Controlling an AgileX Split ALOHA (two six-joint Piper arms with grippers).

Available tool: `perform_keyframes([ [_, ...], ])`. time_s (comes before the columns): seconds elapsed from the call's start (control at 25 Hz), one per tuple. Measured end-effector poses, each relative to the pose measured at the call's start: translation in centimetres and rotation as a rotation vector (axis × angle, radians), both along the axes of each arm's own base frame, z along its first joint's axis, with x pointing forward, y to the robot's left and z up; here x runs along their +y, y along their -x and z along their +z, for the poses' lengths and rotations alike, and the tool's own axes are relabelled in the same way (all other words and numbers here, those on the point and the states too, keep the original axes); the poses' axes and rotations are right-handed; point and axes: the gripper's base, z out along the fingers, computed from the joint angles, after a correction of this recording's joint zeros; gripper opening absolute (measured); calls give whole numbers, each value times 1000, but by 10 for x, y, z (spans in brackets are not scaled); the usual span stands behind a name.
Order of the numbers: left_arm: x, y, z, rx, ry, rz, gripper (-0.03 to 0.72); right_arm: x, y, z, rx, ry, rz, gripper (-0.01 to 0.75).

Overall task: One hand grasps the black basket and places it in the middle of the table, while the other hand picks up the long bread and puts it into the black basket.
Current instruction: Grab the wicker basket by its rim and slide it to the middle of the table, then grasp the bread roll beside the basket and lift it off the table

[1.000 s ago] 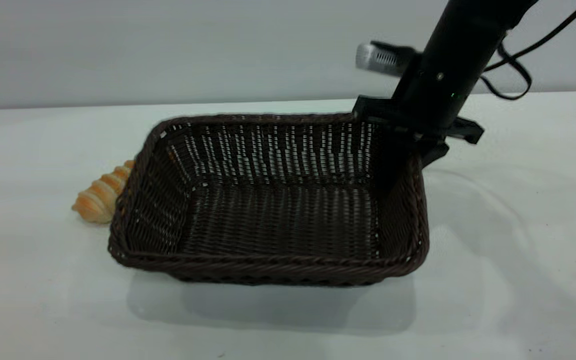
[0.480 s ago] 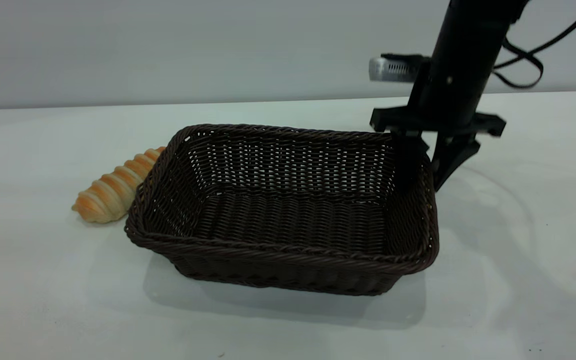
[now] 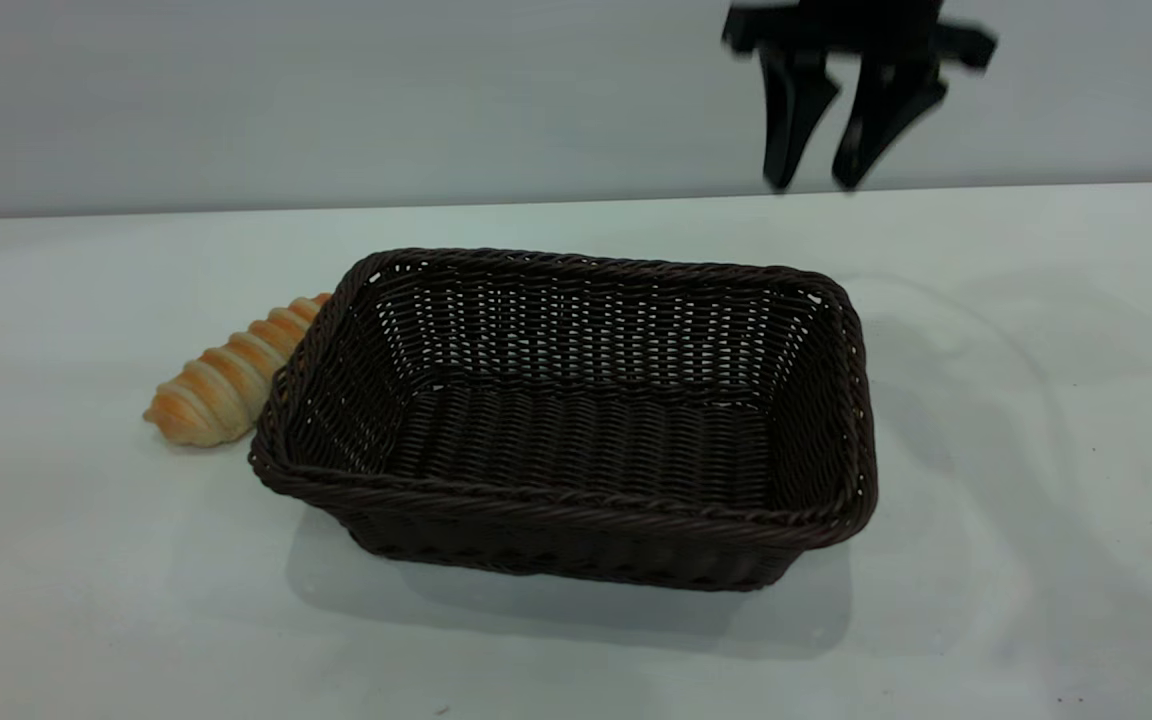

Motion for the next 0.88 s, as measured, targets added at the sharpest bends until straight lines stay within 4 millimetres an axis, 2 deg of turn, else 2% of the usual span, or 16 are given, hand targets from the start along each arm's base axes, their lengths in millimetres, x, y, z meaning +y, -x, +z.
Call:
perform_keyframes([
  [0.12, 1, -1, 1, -22, -12, 1, 553, -6, 3, 27, -67, 40, 23, 442],
  [0.28, 1, -3, 2, -40, -11, 1, 553, -18, 19, 80, -185, 95, 27, 443],
  [0.4, 1, -10, -1, -12, -16, -4, 553, -27, 46, 125, -257, 93, 22, 443],
  [0.52, -2, -25, -10, 66, -16, -35, 553, -40, 86, 161, -298, 87, 19, 443],
  [0.64, -7, -48, -18, 159, -11, -98, 553, -53, 130, 176, -294, 89, 20, 442],
  [0.88, -19, -111, -35, 312, 25, -256, 553, -76, 211, 183, -282, 81, 21, 440],
])
